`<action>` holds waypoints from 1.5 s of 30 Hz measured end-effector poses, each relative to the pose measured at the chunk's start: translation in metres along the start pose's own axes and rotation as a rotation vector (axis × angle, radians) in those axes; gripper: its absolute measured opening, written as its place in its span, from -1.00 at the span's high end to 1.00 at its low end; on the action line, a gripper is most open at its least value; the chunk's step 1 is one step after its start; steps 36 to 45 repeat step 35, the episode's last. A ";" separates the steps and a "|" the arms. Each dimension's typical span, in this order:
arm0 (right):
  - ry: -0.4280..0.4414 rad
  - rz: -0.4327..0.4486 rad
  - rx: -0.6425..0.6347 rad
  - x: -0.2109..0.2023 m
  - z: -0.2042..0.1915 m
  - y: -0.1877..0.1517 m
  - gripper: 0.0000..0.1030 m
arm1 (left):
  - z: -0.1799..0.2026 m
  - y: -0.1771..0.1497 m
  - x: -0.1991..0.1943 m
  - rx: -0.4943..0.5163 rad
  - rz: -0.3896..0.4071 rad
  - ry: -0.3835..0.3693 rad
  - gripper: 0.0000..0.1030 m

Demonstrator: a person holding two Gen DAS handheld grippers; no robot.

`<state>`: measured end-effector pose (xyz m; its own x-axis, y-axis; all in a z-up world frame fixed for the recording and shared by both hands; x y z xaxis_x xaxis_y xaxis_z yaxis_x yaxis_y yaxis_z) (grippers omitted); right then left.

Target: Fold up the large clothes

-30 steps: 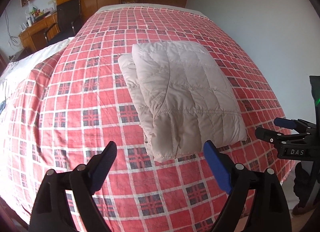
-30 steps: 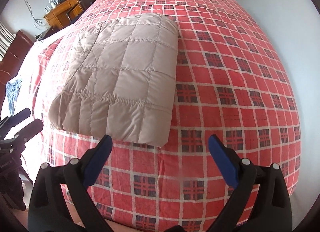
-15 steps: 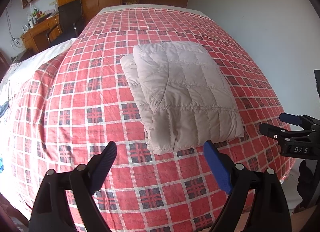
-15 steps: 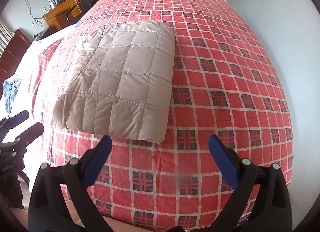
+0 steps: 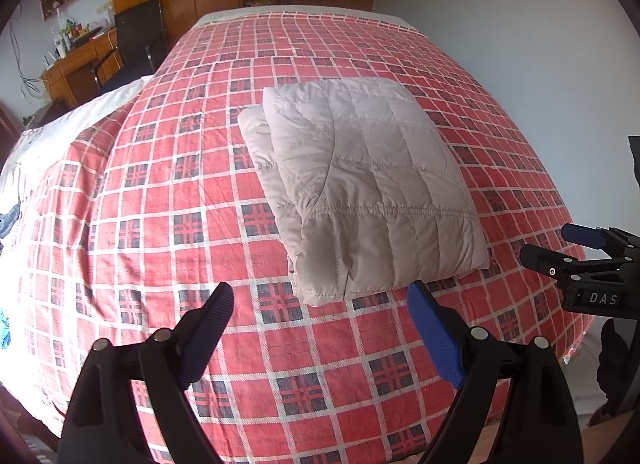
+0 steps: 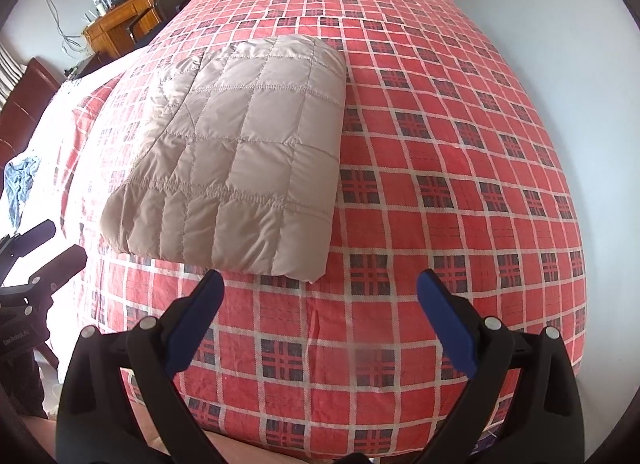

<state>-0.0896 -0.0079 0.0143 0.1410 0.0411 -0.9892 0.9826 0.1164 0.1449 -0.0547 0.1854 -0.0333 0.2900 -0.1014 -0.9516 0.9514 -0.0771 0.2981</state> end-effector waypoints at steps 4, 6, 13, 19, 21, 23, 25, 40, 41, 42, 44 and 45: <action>0.001 0.002 -0.001 0.000 0.000 0.000 -0.87 | -0.001 0.000 0.000 -0.001 0.000 0.006 -0.72; 0.000 0.004 -0.002 0.000 0.000 0.001 -0.87 | -0.001 0.000 0.000 0.000 -0.001 0.010 -0.72; -0.007 0.027 0.001 -0.002 0.002 0.006 -0.87 | 0.000 0.000 0.001 0.003 -0.005 0.012 -0.72; -0.008 0.025 0.004 0.001 0.002 0.008 -0.87 | -0.001 0.001 0.003 0.002 -0.011 0.010 -0.72; -0.001 0.021 0.006 0.002 0.003 0.009 -0.87 | -0.001 0.002 0.004 0.002 -0.012 0.009 -0.72; 0.000 0.019 0.005 0.002 0.003 0.010 -0.87 | -0.002 0.002 0.004 0.000 -0.013 0.008 -0.72; -0.004 0.019 0.006 0.002 0.003 0.010 -0.87 | -0.002 0.002 0.005 0.000 -0.012 0.007 -0.72; -0.016 0.010 0.009 0.006 0.004 0.010 -0.87 | -0.002 0.004 0.006 0.007 -0.012 0.009 -0.72; -0.016 0.010 0.009 0.006 0.004 0.010 -0.87 | -0.002 0.004 0.006 0.007 -0.012 0.009 -0.72; -0.016 0.010 0.009 0.006 0.004 0.010 -0.87 | -0.002 0.004 0.006 0.007 -0.012 0.009 -0.72; -0.016 0.010 0.009 0.006 0.004 0.010 -0.87 | -0.002 0.004 0.006 0.007 -0.012 0.009 -0.72; -0.016 0.010 0.009 0.006 0.004 0.010 -0.87 | -0.002 0.004 0.006 0.007 -0.012 0.009 -0.72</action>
Point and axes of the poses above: each gripper's, at about its wrist camera, not at the fingertips, and x roughly the way its jaws point, z to its right, y to its top, the point moved 6 cm from there along x, roughly the way its jaws point, and after that the axes turned 12 degrees about -z, right-handed, at the moved point
